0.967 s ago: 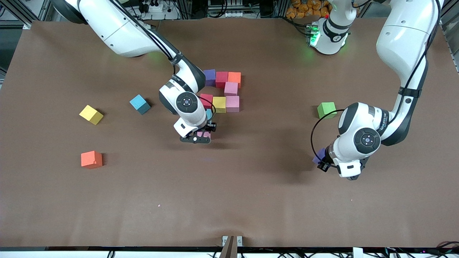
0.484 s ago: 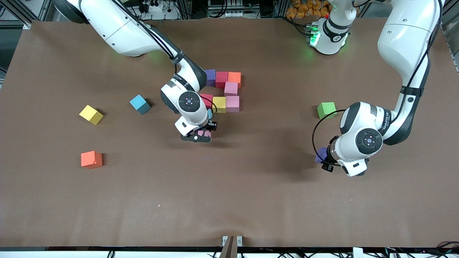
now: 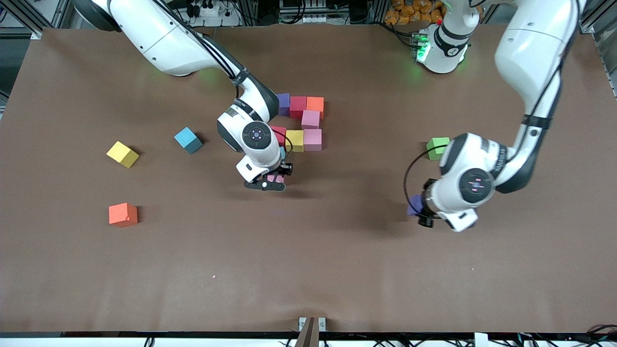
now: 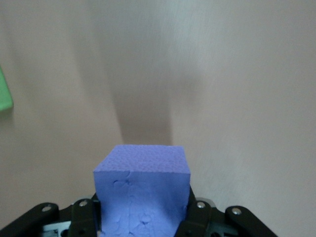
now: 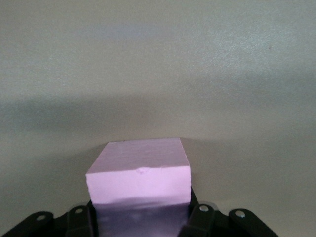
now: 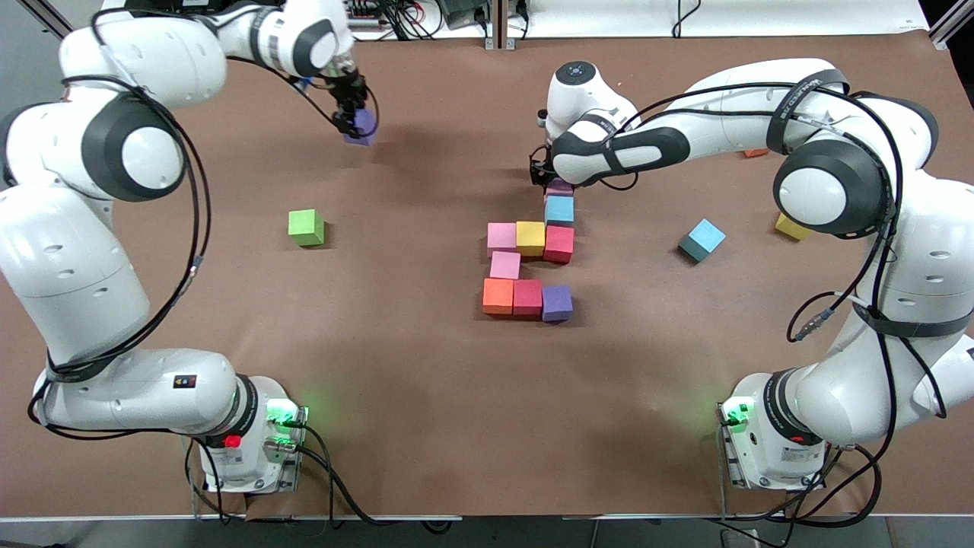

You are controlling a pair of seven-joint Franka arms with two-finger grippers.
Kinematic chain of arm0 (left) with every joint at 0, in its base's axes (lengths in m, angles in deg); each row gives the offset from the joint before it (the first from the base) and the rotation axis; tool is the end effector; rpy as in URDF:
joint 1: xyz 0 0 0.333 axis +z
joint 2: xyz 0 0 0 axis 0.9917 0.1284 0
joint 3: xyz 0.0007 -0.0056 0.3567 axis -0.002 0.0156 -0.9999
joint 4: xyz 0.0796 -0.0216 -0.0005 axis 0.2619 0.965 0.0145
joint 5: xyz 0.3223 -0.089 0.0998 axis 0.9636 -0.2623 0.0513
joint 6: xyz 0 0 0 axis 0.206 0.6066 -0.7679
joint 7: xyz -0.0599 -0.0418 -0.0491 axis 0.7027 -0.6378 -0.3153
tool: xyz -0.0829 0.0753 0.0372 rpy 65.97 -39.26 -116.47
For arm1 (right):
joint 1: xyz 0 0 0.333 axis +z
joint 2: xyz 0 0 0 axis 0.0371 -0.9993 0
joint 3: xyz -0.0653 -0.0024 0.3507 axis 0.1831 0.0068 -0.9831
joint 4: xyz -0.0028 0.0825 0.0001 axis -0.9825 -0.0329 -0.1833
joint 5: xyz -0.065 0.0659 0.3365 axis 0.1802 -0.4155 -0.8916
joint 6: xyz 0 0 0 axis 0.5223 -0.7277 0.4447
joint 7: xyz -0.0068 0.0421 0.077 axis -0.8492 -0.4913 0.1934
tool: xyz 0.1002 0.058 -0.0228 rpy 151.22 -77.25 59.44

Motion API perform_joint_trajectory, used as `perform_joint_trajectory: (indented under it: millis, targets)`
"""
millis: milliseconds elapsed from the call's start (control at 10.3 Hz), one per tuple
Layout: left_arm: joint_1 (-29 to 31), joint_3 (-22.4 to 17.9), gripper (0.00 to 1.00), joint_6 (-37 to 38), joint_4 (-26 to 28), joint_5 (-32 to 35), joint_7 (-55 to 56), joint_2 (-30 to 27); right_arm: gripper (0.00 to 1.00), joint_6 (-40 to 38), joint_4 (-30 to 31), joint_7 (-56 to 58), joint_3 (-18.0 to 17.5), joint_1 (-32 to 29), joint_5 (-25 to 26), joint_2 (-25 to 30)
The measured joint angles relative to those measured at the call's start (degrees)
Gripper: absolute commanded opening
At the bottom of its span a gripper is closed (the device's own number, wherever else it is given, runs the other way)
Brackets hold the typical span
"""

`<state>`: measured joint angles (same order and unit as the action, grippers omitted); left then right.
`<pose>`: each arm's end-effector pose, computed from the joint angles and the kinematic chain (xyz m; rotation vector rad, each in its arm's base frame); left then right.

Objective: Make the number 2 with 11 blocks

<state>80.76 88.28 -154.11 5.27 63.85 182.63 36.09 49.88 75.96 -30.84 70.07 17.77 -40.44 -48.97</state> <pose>0.6337 -0.2071 0.3093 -2.3713 -1.9292 0.1186 0.5204 0.3856 0.2506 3.1150 -0.1378 -0.1018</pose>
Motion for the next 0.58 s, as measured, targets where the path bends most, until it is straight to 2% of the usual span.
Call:
perform_joint_trajectory:
  millis: [290, 580]
  targets:
    - [-5.33, 0.02, 0.36, -0.19, -0.21, -0.02, 5.86, 2.07, 1.0, -0.35, 0.02, -0.05, 0.36, 0.22, 0.05, -0.06]
    - [-8.97, -0.1, 0.36, -0.42, -4.69, -0.06, 11.34, 5.27, 1.0, -0.74, -0.78, 0.07, 0.83, 0.21, 0.1, 0.9]
